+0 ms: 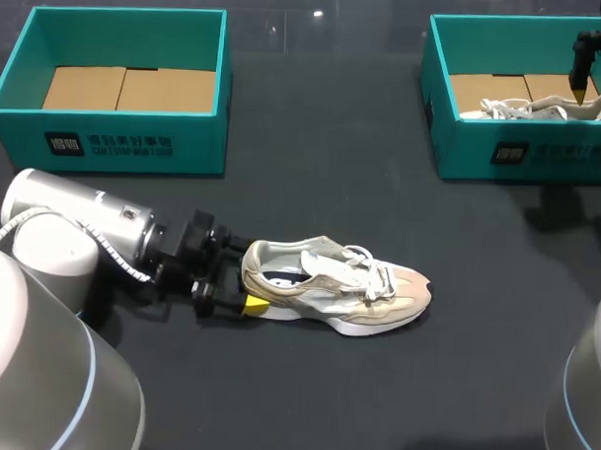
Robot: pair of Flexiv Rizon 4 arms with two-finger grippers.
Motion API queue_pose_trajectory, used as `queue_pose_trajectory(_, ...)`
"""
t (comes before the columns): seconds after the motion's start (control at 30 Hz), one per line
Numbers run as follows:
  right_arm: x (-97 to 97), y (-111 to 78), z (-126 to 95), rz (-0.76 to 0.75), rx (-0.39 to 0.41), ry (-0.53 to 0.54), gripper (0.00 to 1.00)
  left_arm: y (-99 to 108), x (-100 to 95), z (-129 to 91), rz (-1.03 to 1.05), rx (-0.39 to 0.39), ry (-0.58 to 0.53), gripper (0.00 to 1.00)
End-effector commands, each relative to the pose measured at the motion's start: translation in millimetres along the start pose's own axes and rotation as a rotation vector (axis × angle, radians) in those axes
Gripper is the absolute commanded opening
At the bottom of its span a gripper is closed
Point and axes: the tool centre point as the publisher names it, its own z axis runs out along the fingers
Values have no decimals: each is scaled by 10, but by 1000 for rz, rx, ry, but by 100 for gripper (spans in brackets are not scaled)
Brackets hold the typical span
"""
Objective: Take the shoe out of the shoebox, open the shoe tongue, remove and reinsert the insole, then place the shoe into the shoebox
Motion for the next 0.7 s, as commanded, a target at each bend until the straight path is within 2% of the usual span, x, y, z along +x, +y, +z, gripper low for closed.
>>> queue_pose_trajectory(0.03, 2, -7, 0, 1, -1, 0, 100, 23, 5, 53, 3, -3, -19, 100)
queue_pose_trajectory(0.27, 2, -7, 0, 1, -1, 0, 100, 45, -44, 84, 7, -4, -33, 100)
queue_pose_trajectory(0.7, 2, -7, 0, 1, -1, 0, 100, 12, -24, 122, 20, 15, -12, 100)
